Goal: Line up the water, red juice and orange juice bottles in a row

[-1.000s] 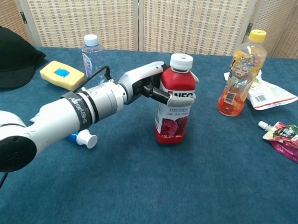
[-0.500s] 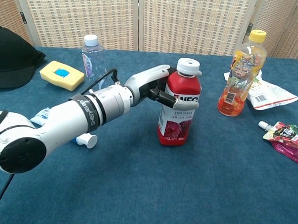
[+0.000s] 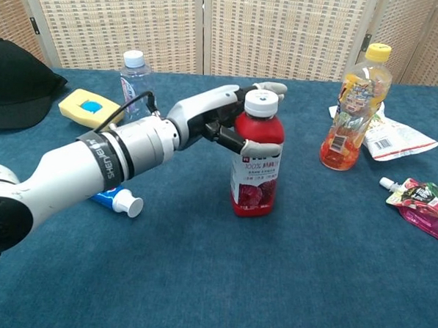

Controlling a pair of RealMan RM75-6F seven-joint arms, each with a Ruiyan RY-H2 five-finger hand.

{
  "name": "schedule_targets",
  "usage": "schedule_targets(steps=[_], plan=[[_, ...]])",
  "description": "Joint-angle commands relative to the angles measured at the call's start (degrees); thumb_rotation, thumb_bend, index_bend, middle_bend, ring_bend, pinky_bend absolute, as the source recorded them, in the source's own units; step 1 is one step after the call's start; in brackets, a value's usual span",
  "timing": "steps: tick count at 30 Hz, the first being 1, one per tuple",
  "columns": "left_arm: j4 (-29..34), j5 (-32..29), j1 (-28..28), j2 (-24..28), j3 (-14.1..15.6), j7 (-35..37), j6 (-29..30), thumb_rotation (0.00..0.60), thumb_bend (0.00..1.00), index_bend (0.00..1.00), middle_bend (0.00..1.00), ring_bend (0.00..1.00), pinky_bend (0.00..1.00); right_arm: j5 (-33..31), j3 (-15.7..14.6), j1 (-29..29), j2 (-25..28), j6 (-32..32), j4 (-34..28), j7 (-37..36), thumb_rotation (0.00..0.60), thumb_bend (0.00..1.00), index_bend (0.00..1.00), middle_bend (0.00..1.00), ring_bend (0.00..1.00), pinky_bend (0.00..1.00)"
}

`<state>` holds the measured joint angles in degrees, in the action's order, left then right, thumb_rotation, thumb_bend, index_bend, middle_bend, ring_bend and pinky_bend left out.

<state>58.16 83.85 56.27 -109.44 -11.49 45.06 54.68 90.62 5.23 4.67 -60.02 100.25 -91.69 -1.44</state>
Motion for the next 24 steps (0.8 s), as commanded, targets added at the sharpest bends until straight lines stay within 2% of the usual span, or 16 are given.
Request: schedule_targets(steps=[1, 18, 24], plan=[[1.9, 0.2, -1.2, 1.6, 0.4, -1.3, 1.3, 0.600, 0.20, 0.00, 0.00, 0.00, 0.21, 0.1, 0.0, 0.0, -0.1, 0.0, 0.1, 0.0, 0.600, 0.21, 0.22, 0.32, 0.22, 0.26], [14.9, -0.7, -7.4, 12.7, 0.5, -6.4, 6.4, 0.600, 0.20, 0.00, 0.00, 0.00, 0.21, 1.4, 0.0, -1.1, -0.7, -0.9, 0.3, 0.0, 0.600, 0.21, 0.22, 0.32, 0.22, 0.26], [18.3, -0.8, -9.1, 17.0, -0.5, -7.2, 8.6, 0.600, 0.20, 0.00, 0.00, 0.00, 0.21, 1.9, -0.1, -1.2, -0.6, -0.8, -0.2, 0.4, 0.600, 0.21, 0.22, 0.32, 0.22, 0.26]])
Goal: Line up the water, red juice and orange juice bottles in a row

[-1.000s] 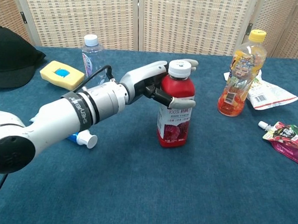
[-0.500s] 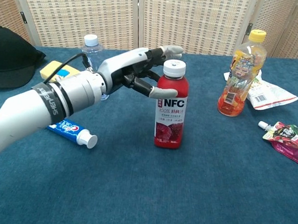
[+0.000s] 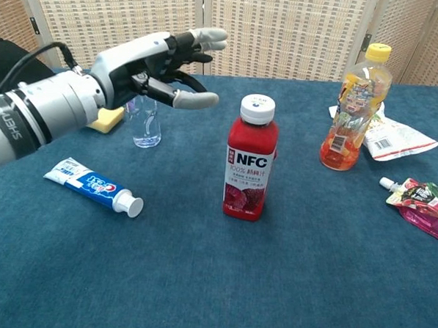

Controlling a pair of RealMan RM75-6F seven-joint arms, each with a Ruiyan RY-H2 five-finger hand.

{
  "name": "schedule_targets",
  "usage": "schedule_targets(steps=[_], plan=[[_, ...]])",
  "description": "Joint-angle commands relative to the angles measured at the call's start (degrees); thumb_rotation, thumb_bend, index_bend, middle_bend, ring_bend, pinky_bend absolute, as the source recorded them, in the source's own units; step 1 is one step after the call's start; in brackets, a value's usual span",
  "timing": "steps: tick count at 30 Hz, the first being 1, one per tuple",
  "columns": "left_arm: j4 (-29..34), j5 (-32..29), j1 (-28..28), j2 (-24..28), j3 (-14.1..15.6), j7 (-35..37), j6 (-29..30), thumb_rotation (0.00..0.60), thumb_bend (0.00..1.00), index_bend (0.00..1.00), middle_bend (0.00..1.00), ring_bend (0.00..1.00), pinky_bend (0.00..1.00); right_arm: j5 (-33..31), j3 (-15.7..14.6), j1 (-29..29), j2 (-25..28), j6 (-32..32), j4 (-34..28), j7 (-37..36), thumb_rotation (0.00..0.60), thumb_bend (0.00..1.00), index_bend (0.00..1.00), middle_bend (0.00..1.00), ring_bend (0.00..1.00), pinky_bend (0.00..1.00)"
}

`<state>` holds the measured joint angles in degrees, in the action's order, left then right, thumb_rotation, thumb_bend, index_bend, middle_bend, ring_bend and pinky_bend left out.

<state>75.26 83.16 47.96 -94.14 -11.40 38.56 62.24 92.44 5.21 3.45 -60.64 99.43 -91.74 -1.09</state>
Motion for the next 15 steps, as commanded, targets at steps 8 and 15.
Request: schedule_targets(steps=[8, 15], plan=[[2.6, -3.1, -2.1, 7.0, -3.5, -3.1, 1.5, 0.600, 0.20, 0.00, 0.00, 0.00, 0.18, 0.6, -0.1, -0.1, 0.1, 0.2, -0.9, 1.0, 0.600, 0.21, 0.22, 0.32, 0.22, 0.26], [-0.5, -6.8, -2.2, 8.7, -4.6, -3.4, -2.1, 0.600, 0.20, 0.00, 0.00, 0.00, 0.08, 0.7, -0.3, 0.1, 0.3, 0.4, -1.4, 1.5, 0.600, 0.21, 0.22, 0.32, 0.22, 0.26]])
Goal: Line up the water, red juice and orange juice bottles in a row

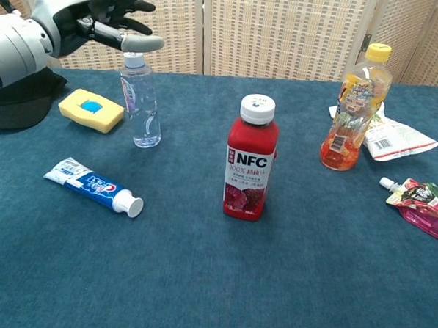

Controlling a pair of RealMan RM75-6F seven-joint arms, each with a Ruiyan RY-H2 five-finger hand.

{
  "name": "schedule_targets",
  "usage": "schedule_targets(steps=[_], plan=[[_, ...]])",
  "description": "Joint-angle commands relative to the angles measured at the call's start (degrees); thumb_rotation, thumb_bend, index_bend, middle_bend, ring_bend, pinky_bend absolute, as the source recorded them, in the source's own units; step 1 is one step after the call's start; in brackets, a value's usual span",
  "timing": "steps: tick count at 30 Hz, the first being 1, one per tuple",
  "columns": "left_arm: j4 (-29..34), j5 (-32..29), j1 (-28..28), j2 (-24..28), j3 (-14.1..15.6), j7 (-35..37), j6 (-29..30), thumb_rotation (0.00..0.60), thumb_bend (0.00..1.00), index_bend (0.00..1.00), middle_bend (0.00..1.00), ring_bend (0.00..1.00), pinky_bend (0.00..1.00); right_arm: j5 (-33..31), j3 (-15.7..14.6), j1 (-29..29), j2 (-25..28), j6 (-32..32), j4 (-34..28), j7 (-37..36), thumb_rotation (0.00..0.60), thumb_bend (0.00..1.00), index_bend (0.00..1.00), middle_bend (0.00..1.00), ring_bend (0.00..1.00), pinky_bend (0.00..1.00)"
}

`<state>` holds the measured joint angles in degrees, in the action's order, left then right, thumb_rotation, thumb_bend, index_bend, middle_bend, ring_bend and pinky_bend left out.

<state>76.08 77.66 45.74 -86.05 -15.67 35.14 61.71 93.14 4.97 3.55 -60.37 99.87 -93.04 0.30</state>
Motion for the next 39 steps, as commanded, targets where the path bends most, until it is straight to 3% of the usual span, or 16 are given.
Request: schedule_targets(steps=[1, 14, 27, 39], plan=[[-1.8, -1.7, 0.0, 0.8, -0.3, 0.2, -2.2, 0.600, 0.20, 0.00, 0.00, 0.00, 0.07, 0.0, 0.0, 0.0, 0.1, 0.0, -0.2, 0.1, 0.600, 0.21, 0.22, 0.32, 0.22, 0.26], [-11.1, -3.9, -0.3, -0.7, 0.3, 6.9, -8.8, 0.600, 0.20, 0.00, 0.00, 0.00, 0.04, 0.1, -0.1, 0.0, 0.4, -0.2, -1.1, 1.2, 0.600, 0.21, 0.22, 0.32, 0.22, 0.26], [-20.9, -1.7, 1.6, -7.4, 2.0, 12.0, -12.8, 0.600, 0.20, 0.00, 0.00, 0.00, 0.04, -0.1, -0.2, 0.0, 0.6, -0.5, -1.5, 1.7, 0.600, 0.21, 0.22, 0.32, 0.22, 0.26], [-29.1, -1.1, 3.6, -13.3, 2.1, 15.6, -15.2, 0.600, 0.20, 0.02, 0.00, 0.01, 0.17, -0.9, 0.0, -0.2, 0.4, -1.1, -0.9, 1.3, 0.600, 0.21, 0.22, 0.33, 0.22, 0.26]])
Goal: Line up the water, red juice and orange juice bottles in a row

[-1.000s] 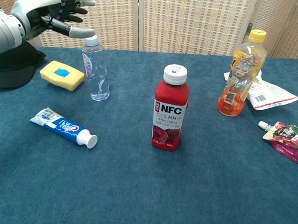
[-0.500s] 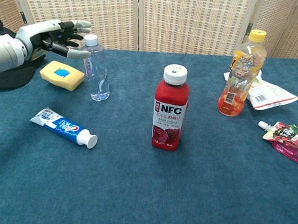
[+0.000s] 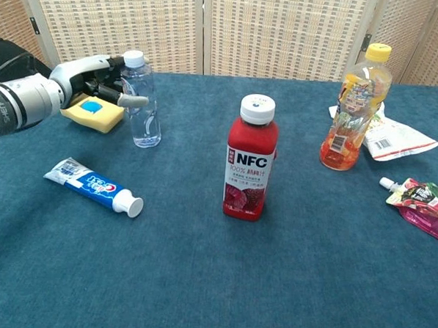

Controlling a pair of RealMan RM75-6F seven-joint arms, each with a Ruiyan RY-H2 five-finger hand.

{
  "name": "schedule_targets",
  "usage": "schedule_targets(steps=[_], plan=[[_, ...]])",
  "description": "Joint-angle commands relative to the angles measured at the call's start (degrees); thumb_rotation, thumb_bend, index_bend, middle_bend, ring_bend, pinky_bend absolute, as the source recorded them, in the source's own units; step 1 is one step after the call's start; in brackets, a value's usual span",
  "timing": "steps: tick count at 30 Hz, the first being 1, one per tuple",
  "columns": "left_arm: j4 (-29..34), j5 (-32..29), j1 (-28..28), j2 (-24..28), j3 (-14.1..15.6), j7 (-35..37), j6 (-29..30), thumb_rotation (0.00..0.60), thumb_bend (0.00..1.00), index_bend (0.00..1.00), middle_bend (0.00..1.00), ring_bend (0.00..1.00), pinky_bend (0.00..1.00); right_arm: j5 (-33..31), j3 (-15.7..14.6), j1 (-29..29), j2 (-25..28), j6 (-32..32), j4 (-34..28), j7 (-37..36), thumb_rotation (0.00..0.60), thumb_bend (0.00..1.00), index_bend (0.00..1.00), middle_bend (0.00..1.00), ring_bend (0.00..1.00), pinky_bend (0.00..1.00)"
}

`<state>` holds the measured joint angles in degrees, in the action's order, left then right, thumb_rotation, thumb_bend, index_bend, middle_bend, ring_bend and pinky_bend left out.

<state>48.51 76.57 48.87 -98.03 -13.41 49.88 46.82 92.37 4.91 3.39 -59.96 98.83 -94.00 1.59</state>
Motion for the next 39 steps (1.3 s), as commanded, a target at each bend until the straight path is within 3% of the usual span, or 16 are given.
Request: schedule_targets(steps=[1, 7, 15, 20, 30, 39], plan=[[-2.1, 0.0, 0.6, -1.7, -0.4, 1.2, -0.2, 0.600, 0.20, 0.04, 0.00, 0.03, 0.19, -0.2, 0.0, 0.0, 0.0, -0.1, 0.1, -0.1, 0.600, 0.21, 0.22, 0.33, 0.22, 0.26], [-5.1, 0.1, 1.2, -3.9, -0.8, 3.3, -0.2, 0.600, 0.20, 0.22, 0.07, 0.15, 0.34, -0.7, 0.1, 0.1, -0.1, -0.3, 0.4, -0.4, 0.600, 0.21, 0.22, 0.33, 0.22, 0.26], [-8.3, 0.1, 1.2, -6.1, -1.3, 5.0, 1.2, 0.600, 0.20, 0.45, 0.28, 0.32, 0.57, -1.0, 0.1, 0.0, -0.1, -0.5, 0.8, -0.8, 0.600, 0.21, 0.22, 0.33, 0.22, 0.26], [-7.5, 1.6, 0.6, -5.1, -0.6, 6.6, 3.0, 0.600, 0.20, 0.47, 0.31, 0.34, 0.59, -1.0, 0.2, 0.0, -0.2, -0.6, 0.8, -0.8, 0.600, 0.21, 0.22, 0.33, 0.22, 0.26], [0.8, 5.7, -2.1, 0.5, 2.8, 6.3, 7.7, 0.600, 0.20, 0.49, 0.32, 0.35, 0.62, -0.8, 0.2, -0.6, -0.4, -1.1, 0.8, -0.6, 0.600, 0.21, 0.22, 0.33, 0.22, 0.26], [-0.2, 3.6, -1.9, -0.5, 1.8, 4.6, 6.4, 0.600, 0.20, 0.47, 0.33, 0.36, 0.62, -0.6, 0.1, -0.3, -0.3, -0.7, 0.5, -0.5, 0.600, 0.21, 0.22, 0.33, 0.22, 0.26]])
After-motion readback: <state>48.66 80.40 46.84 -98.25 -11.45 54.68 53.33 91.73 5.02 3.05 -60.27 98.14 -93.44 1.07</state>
